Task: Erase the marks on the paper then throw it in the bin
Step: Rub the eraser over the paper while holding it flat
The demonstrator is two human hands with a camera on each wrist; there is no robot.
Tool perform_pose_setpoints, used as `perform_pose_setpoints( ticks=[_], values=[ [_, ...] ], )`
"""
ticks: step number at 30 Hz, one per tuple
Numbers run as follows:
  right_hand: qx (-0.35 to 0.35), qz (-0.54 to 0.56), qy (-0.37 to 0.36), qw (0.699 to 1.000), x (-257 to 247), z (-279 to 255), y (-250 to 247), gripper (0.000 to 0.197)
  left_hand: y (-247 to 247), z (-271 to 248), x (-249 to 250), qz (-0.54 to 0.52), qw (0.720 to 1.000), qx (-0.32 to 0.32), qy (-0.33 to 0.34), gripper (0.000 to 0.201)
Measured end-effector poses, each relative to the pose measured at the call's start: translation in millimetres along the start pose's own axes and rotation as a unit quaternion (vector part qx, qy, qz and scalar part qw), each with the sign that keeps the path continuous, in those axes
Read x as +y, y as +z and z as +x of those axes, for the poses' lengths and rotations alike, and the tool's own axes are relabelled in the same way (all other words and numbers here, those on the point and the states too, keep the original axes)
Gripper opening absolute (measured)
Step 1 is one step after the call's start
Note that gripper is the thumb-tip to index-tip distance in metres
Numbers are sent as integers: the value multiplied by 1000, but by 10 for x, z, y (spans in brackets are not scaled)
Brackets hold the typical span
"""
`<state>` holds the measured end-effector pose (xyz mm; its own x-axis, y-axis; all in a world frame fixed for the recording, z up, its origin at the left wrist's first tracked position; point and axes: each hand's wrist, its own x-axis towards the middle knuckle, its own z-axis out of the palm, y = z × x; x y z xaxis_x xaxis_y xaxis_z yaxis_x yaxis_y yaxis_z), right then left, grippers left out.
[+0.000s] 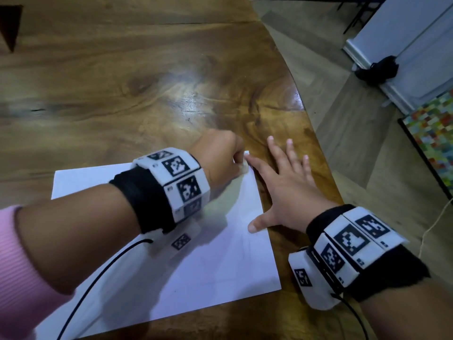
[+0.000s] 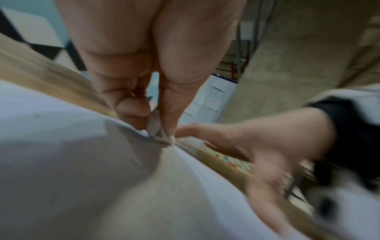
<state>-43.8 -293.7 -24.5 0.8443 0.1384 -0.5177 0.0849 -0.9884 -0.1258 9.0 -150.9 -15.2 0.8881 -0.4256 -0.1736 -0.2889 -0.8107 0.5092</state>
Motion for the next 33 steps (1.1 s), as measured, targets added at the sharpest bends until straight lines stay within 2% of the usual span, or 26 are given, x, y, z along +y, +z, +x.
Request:
perform_pose_setpoints(
  ticks=[2,4,5,6,9,10,12,15,17,19,22,23,25,27,29,31,33],
  values=[
    [-1,6,-2,1000,6,3,0,128,76,-186,48,18,996,-66,55,12],
    [-5,12,-2,1000,9,0,-2,128,115,-338,60,38,984,-141,101,7],
    [-8,12,-1,1000,8,-6,-4,128,94,-353,36,45,982,-148,106,5],
    [-9,10,0,1000,6,-9,-7,128,60,-313,-13,51,985,-132,94,9],
    [-13,3,2,1000,-5,-16,-8,128,-123,-70,-168,43,999,-4,12,11],
    [-14,-1,2,1000,-8,-17,-8,127,-153,-21,-194,41,999,19,2,10],
    [-14,-11,2,1000,-12,-17,-12,128,-129,-75,-197,45,999,1,18,7],
    [-16,-16,3,1000,-18,-22,-18,127,11,-370,-172,42,990,-98,98,8],
    [-19,-19,1,1000,-22,-29,-20,127,40,-431,-178,45,983,-136,113,13],
    [-22,-26,2,999,-27,-28,-23,127,-11,-309,-178,37,988,-113,94,11],
    [-25,-37,3,999,-36,-33,-25,127,-72,-53,-143,35,997,-35,57,12],
    [-25,-40,2,999,-36,-35,-26,126,-70,-36,-134,36,997,-32,54,10],
    [-25,-41,1,999,-34,-36,-30,126,-43,-175,-145,33,994,-72,77,2],
    [-27,-37,-1,999,-30,-36,-29,127,29,-403,-166,37,983,-132,124,8],
    [-27,-36,-2,999,-28,-34,-25,127,64,-521,-166,43,976,-160,143,14],
    [-29,-36,-4,999,-29,-33,-20,127,23,-423,-156,49,979,-148,128,11],
    [-32,-35,-3,999,-28,-39,-18,126,-42,-206,-149,57,991,-93,77,8]
  ],
)
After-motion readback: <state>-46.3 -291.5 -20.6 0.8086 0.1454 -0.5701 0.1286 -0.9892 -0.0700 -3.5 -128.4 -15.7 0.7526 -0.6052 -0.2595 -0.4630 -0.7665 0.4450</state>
